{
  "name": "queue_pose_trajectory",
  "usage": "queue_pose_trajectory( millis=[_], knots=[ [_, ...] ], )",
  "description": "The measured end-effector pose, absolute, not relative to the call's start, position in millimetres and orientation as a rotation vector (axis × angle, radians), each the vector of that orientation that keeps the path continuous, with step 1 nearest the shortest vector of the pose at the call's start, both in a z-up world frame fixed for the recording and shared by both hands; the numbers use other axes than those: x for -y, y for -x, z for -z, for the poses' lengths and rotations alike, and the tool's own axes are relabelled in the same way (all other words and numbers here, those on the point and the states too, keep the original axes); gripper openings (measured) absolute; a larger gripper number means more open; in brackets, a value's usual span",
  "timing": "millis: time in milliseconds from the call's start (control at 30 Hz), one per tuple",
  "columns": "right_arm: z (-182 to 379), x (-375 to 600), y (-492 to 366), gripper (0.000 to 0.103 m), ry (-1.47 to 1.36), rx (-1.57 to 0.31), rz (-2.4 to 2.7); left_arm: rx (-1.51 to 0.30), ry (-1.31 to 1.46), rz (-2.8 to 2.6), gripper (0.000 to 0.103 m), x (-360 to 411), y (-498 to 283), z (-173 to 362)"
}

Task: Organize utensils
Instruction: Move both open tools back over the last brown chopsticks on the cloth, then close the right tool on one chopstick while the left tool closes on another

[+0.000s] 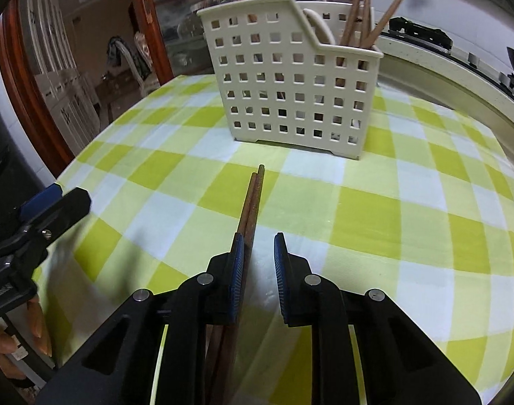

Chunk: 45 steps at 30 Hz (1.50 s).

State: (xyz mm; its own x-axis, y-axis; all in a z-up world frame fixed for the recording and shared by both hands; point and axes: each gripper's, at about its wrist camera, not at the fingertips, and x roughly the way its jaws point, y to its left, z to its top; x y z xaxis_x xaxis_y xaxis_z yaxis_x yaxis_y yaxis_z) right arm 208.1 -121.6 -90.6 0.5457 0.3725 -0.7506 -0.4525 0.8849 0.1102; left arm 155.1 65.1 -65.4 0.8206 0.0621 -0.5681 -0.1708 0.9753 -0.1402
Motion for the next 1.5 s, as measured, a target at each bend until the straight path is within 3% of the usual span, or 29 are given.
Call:
queue_pose_trajectory(
  millis=[933, 1000, 1033, 1500],
  knots=[
    [98.9, 91.5, -226.0, 0.018, 0.218, -0.908, -0.422, -0.602, 0.175, -0.110, 0.096, -60.1, -155.4, 66.0],
    [98.9, 90.4, -225.9, 0.014, 0.224, -0.906, -0.424, -0.606, 0.171, -0.110, 0.096, -59.4, -156.4, 66.5],
    [98.8, 90.9, -225.5, 0.007, 0.225, -0.906, -0.424, -0.607, 0.171, -0.110, 0.096, -59.7, -156.5, 66.8],
    [75.2, 166.1, -210.1, 0.006, 0.044, -0.824, -0.374, -0.736, 0.156, -0.024, 0.096, -14.8, -179.9, 75.7]
  ],
)
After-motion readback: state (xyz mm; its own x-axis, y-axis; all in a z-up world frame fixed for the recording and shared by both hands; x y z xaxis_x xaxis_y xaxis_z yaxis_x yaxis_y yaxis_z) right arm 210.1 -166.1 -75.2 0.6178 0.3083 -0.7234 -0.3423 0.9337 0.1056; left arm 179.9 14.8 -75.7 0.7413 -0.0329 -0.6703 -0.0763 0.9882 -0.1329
